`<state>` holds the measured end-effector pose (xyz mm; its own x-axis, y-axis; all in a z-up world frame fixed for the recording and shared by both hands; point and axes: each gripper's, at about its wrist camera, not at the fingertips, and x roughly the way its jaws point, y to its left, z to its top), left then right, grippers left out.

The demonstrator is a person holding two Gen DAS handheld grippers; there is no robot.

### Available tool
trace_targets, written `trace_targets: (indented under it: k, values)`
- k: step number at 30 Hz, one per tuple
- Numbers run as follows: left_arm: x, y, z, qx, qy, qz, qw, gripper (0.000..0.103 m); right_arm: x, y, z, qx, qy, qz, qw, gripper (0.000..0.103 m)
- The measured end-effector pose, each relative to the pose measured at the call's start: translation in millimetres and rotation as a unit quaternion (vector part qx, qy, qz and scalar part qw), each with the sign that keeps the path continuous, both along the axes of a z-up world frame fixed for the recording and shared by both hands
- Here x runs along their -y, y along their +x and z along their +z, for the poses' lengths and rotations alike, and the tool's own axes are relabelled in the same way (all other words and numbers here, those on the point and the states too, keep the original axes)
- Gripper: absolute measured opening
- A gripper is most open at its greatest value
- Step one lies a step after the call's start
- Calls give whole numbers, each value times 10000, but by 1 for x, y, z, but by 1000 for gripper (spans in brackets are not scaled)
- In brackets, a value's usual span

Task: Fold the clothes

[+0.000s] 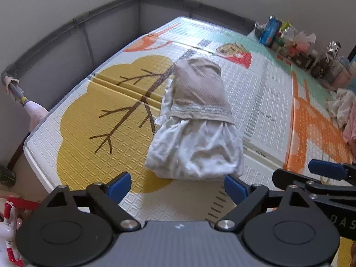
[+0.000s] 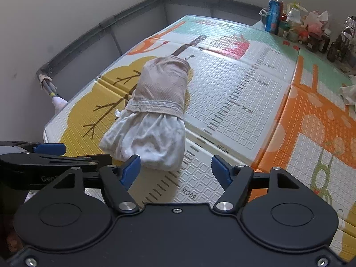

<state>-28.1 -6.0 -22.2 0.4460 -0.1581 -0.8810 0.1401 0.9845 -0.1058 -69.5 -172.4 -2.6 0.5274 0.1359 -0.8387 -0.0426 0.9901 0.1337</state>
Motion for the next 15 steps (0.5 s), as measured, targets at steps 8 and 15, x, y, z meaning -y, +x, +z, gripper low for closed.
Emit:
trace_targets:
  k: [8, 15]
  values:
    - [4, 0, 3, 6, -15, 37, 10000, 98, 5, -5, 7, 72, 5, -57, 10000, 71]
    - [9, -4, 7, 166, 192, 9, 9997, 102, 10, -10, 7, 33, 35, -107, 9999, 72]
